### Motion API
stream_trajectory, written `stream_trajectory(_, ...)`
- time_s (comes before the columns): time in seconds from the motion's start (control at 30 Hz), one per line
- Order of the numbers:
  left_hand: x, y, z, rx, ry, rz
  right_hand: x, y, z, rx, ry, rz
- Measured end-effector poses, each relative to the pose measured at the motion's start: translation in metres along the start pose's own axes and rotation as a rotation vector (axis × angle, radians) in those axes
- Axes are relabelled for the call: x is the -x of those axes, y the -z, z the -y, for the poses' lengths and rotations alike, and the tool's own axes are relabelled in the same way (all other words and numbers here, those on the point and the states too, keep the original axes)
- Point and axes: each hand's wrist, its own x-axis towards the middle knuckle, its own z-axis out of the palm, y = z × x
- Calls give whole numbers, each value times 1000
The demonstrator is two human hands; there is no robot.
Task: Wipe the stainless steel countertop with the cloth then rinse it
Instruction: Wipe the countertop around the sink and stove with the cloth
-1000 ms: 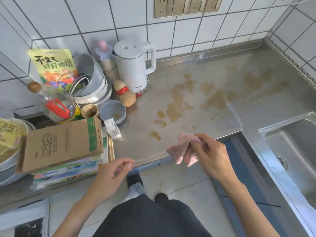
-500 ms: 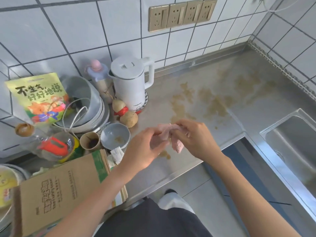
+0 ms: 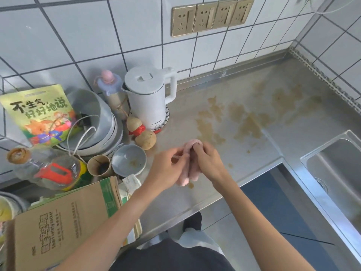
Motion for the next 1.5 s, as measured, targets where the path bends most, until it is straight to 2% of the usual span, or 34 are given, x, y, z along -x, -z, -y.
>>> stream_trajectory(0.07,7,-6,-1,93,-21,107,4,-4,-3,-189,-35,30)
stream_trajectory(0.17,15,-16,8,98,-78,215,8,0,-17,-289,-98,47)
stream_trajectory(0.27,19,-19,25,147,-48,157,8,15,-37,-292,-166,21)
stream_trajectory(0.37,21,-23,56,87,19,44,10,41,-54,-320,-193,-70)
stream_trajectory(0.5,29,-34,110,-209,63,-120,17,76,-82,-54,61,-248)
stream_trajectory(0.57,34,-44,135,-397,34,-147,17,74,-99,145,176,-258)
stream_trajectory(0.67,39,-59,165,-616,6,-155,10,46,-130,410,258,-119)
stream_trajectory(0.77,44,-66,190,-785,20,-117,6,23,-172,755,298,208)
stream_trajectory(0.87,48,-65,207,-841,-29,-102,0,25,-198,859,411,223)
stream_trajectory(0.97,50,-65,214,-862,-94,-111,-18,24,-207,1035,406,209)
stream_trajectory(1.03,50,-66,216,-868,-117,-124,-33,8,-201,1080,393,156)
stream_trajectory(1.13,50,-67,215,-872,-126,-145,-46,-39,-184,1005,314,38)
stream_trajectory(1.23,52,-68,219,-881,-136,-162,-35,-74,-188,959,407,56)
stream_trajectory(1.37,50,-68,224,-868,-154,-174,-16,-26,-225,1033,647,146)
stream_trajectory(1.43,50,-70,226,-859,-161,-182,-21,12,-233,1126,611,168)
stream_trajectory(1.5,50,-70,226,-845,-160,-185,-33,31,-229,1141,470,143)
